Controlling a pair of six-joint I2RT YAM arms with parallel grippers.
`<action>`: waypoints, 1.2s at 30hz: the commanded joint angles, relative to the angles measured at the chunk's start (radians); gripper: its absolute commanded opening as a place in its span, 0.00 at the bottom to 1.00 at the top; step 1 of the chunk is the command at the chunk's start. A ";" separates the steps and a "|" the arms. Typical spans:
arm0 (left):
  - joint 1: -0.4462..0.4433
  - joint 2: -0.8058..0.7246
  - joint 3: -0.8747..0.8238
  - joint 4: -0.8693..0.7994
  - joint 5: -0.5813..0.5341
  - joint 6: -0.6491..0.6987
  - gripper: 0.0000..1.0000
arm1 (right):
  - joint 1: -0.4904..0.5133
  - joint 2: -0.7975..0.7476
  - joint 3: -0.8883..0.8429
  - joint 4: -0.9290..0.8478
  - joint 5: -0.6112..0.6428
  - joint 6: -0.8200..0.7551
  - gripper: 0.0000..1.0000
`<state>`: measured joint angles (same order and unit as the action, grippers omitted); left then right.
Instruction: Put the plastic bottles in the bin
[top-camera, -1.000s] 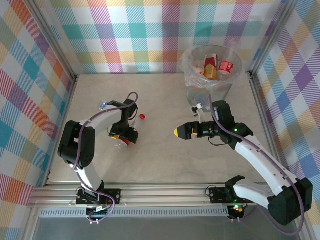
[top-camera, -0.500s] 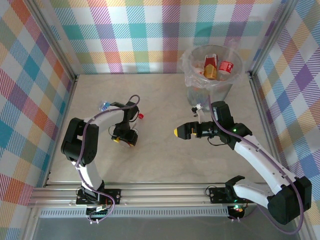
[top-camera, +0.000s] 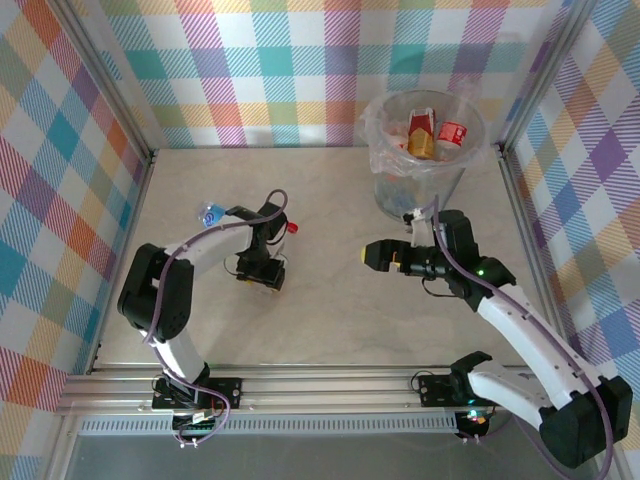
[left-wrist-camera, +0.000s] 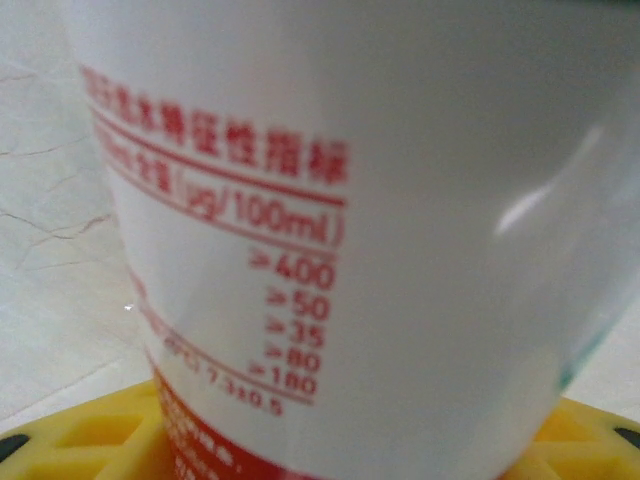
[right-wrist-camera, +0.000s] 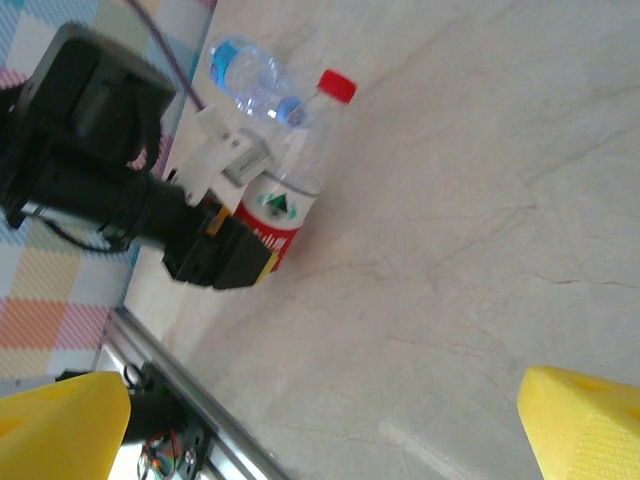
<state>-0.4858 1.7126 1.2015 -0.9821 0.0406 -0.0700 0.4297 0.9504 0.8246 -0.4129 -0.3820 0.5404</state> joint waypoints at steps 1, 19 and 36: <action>-0.021 -0.078 0.032 0.022 0.101 -0.039 0.49 | -0.024 -0.034 -0.011 -0.018 0.076 0.080 0.99; -0.174 -0.187 -0.011 0.538 0.709 -0.202 0.49 | -0.082 0.100 -0.025 0.379 -0.306 0.223 0.86; -0.239 -0.141 0.042 0.592 0.860 -0.195 0.49 | -0.082 0.163 -0.006 0.538 -0.390 0.233 0.82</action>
<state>-0.6868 1.5581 1.2098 -0.4118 0.8211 -0.2817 0.3454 1.0954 0.7925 0.0326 -0.7242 0.7677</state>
